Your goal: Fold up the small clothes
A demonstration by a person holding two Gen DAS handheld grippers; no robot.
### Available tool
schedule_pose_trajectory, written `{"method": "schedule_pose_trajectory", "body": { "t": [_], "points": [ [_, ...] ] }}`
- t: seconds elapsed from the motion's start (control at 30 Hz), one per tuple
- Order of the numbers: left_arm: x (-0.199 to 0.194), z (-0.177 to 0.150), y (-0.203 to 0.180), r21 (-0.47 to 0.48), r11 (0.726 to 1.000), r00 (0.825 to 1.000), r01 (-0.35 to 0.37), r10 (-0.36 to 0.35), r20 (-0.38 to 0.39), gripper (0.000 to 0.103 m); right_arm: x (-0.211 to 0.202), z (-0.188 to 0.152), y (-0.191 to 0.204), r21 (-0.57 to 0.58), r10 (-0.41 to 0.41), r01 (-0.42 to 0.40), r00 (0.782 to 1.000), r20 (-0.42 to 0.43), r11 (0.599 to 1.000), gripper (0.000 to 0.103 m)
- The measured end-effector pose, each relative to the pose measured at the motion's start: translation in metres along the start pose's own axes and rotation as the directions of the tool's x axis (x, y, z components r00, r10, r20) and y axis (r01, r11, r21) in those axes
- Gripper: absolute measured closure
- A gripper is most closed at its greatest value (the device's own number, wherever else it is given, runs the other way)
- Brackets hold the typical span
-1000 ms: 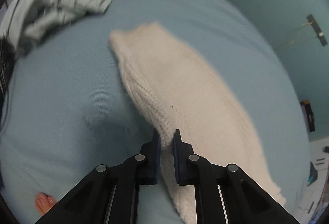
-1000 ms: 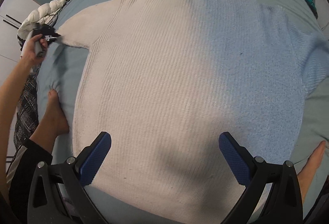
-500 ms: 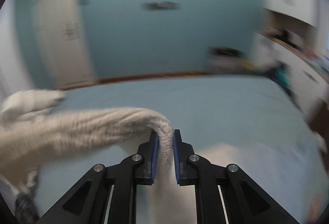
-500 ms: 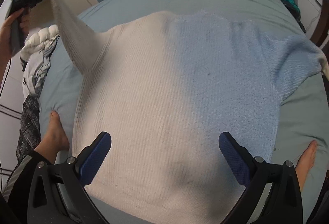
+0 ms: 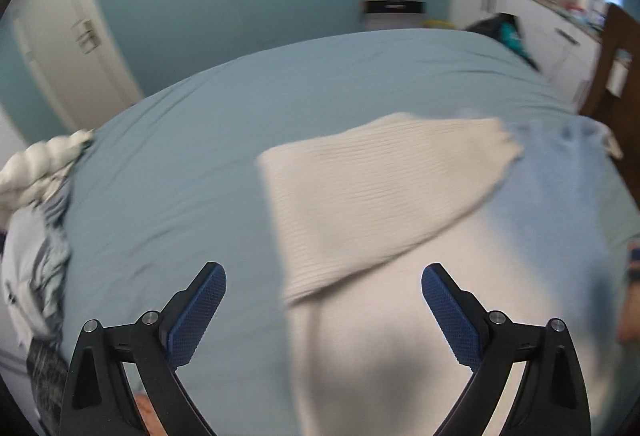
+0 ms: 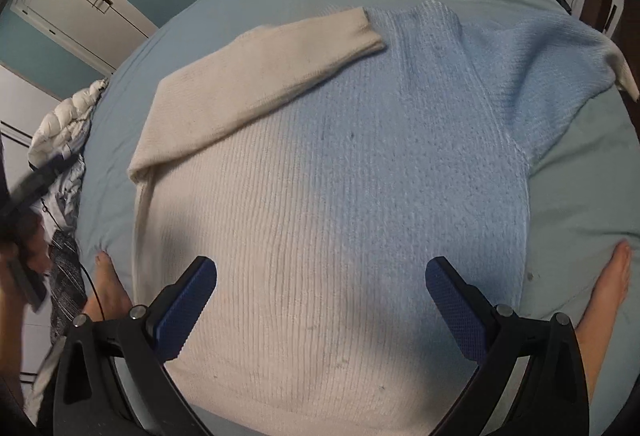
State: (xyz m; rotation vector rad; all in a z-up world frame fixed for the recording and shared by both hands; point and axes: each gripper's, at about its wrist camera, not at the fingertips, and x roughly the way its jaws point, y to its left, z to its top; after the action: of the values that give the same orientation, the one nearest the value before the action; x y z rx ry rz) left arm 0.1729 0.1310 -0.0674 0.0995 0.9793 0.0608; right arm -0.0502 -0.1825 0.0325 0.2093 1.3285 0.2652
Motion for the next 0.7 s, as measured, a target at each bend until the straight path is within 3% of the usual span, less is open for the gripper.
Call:
{"method": "schedule_pose_trajectory", "body": {
  "t": [0.13, 0.2, 0.27, 0.37, 0.43, 0.5, 0.57, 0.63, 0.67, 0.7],
  "points": [
    [0.01, -0.008, 0.034, -0.136, 0.99, 0.999, -0.046, 0.047, 0.001, 0.003, 0.02, 0.048, -0.016, 0.118, 0.067, -0.066, 0.998, -0.008, 0.991, 0.001],
    [0.018, -0.015, 0.057, -0.226, 0.974, 1.0, -0.008, 0.004, -0.019, 0.003, 0.047, 0.081, -0.016, 0.182, 0.128, -0.116, 0.99, -0.058, 0.976, 0.015],
    [0.027, -0.019, 0.066, -0.279, 0.96, 0.999, 0.016, -0.028, -0.039, 0.003, 0.078, 0.11, -0.012, 0.22, 0.136, -0.112, 0.986, -0.098, 0.969, 0.024],
    [0.045, -0.031, 0.076, -0.308, 0.951, 0.997, 0.014, -0.038, -0.071, 0.003, 0.129, 0.155, -0.005, 0.243, 0.121, -0.102, 0.99, -0.066, 0.965, 0.024],
    [0.059, -0.042, 0.082, -0.312, 0.95, 0.995, 0.016, -0.047, -0.093, 0.003, 0.159, 0.174, -0.005, 0.271, 0.089, -0.075, 0.995, -0.039, 0.96, 0.03],
    [0.066, -0.052, 0.076, -0.313, 0.949, 0.993, 0.024, -0.059, -0.104, 0.003, 0.183, 0.186, -0.007, 0.317, 0.08, -0.063, 0.996, -0.042, 0.946, 0.042],
    [0.067, -0.056, 0.074, -0.309, 0.95, 0.992, 0.035, -0.07, -0.102, 0.003, 0.205, 0.193, -0.01, 0.374, 0.05, -0.02, 0.996, -0.069, 0.927, 0.042],
    [0.064, -0.06, 0.074, -0.29, 0.956, 0.993, 0.043, -0.072, -0.092, 0.003, 0.203, 0.195, -0.006, 0.44, 0.015, -0.007, 1.0, -0.016, 0.898, 0.042],
    [0.064, -0.061, 0.072, -0.275, 0.961, 0.994, 0.041, -0.067, -0.087, 0.003, 0.2, 0.198, -0.001, 0.447, -0.004, 0.001, 1.0, 0.005, 0.894, 0.055],
    [0.064, -0.062, 0.069, -0.251, 0.968, 0.996, 0.025, -0.047, -0.079, 0.003, 0.194, 0.202, 0.011, 0.421, -0.065, 0.055, 0.998, 0.011, 0.905, 0.093]
  ]
}}
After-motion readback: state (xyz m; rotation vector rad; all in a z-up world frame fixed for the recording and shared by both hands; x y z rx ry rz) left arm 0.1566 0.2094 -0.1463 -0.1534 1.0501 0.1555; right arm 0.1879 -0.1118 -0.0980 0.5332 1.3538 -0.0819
